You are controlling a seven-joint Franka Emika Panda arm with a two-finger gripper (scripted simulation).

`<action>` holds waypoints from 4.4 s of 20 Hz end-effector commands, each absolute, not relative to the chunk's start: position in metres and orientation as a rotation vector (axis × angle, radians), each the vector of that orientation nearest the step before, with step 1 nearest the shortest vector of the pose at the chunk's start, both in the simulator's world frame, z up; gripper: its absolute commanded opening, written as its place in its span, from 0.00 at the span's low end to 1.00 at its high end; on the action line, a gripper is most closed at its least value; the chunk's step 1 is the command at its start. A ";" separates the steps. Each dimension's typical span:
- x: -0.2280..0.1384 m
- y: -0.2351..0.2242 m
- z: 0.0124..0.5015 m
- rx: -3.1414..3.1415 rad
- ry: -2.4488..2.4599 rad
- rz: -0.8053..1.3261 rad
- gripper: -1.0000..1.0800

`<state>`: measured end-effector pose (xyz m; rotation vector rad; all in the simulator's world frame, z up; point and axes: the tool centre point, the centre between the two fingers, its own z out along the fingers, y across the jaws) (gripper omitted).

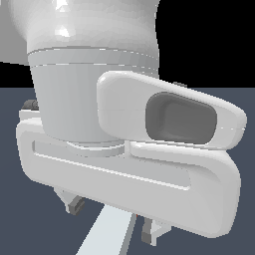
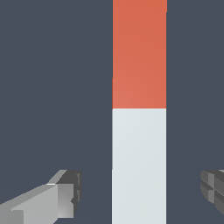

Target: Insert the peg into the horizontal hole in a box.

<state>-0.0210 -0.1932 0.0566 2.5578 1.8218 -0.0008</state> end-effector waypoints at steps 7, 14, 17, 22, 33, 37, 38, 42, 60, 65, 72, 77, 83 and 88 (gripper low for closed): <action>-0.022 -0.194 0.022 2.561 1.820 0.000 0.96; -0.021 -0.194 0.020 2.561 1.820 0.000 0.00; -0.021 -0.194 0.020 2.561 1.820 0.000 0.00; -0.021 -0.194 0.020 2.560 1.820 0.000 0.00; 0.017 -0.151 0.037 2.467 1.943 -0.002 0.00; 0.042 -0.116 0.050 2.394 2.032 -0.002 0.00; 0.049 -0.106 0.053 2.372 2.057 -0.002 0.00; 0.076 -0.059 0.069 2.274 2.165 -0.003 0.00; 0.136 0.126 0.123 1.877 2.518 0.000 0.00; 0.138 0.148 0.129 1.830 2.554 0.000 0.00; 0.139 0.156 0.131 1.811 2.567 0.000 0.00; 0.139 0.156 0.131 1.809 2.569 -0.001 0.00; 0.140 0.156 0.131 1.807 2.571 -0.002 0.00; 0.136 0.164 0.131 1.807 2.571 -0.002 0.00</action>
